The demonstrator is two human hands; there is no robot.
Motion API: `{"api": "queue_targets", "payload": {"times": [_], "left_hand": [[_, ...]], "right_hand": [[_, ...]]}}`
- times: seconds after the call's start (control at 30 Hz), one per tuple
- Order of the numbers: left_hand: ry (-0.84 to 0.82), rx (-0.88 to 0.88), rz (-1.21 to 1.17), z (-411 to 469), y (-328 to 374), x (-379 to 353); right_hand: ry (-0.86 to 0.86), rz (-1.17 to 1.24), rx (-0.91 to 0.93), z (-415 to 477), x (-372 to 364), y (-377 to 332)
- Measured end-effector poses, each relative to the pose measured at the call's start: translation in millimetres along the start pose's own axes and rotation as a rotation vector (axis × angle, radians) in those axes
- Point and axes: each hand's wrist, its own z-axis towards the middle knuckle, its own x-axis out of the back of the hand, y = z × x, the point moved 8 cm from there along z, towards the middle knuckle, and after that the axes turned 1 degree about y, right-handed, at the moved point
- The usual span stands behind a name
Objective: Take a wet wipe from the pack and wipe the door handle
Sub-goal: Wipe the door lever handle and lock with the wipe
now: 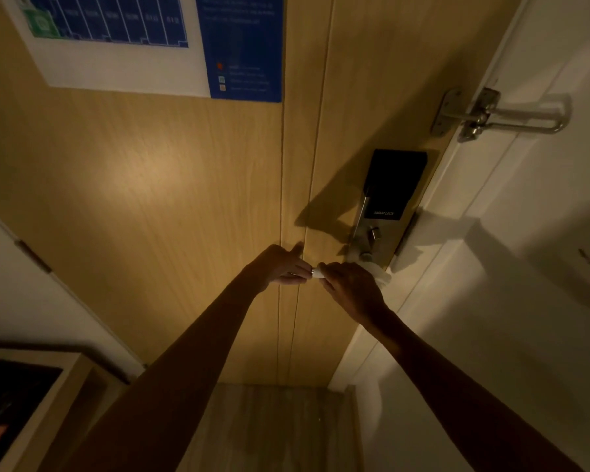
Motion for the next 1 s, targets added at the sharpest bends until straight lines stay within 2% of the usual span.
{"api": "queue_targets", "payload": {"times": [0.23, 0.37, 0.5, 0.57, 0.7, 0.9, 1.0], "left_hand": [[0.013, -0.001, 0.025, -0.5, 4.4, 0.3], [0.029, -0.003, 0.008, 1.9, 3.9, -1.8], [0.011, 0.024, 0.015, 2.0, 3.2, -3.6], [-0.013, 0.002, 0.038, 0.9, 3.5, -5.4], [0.085, -0.005, -0.039, 4.5, -1.4, -2.0], [0.075, -0.023, -0.031, 0.8, 1.2, -3.5], [0.069, -0.02, -0.03, -2.2, 2.8, -4.4]], "right_hand": [[-0.091, 0.037, -0.075, -14.3, -0.9, 26.3], [-0.057, 0.063, -0.139, -3.9, 2.3, 7.8], [-0.104, 0.104, -0.151, -2.0, 1.1, 8.1], [-0.065, 0.119, -0.21, -15.3, 12.0, 28.6], [0.011, 0.126, -0.309, -29.6, 28.3, 47.4], [-0.026, 0.133, -0.205, -21.4, 26.1, 32.7], [-0.082, 0.251, -0.361, -32.9, 40.4, 60.0]]}}
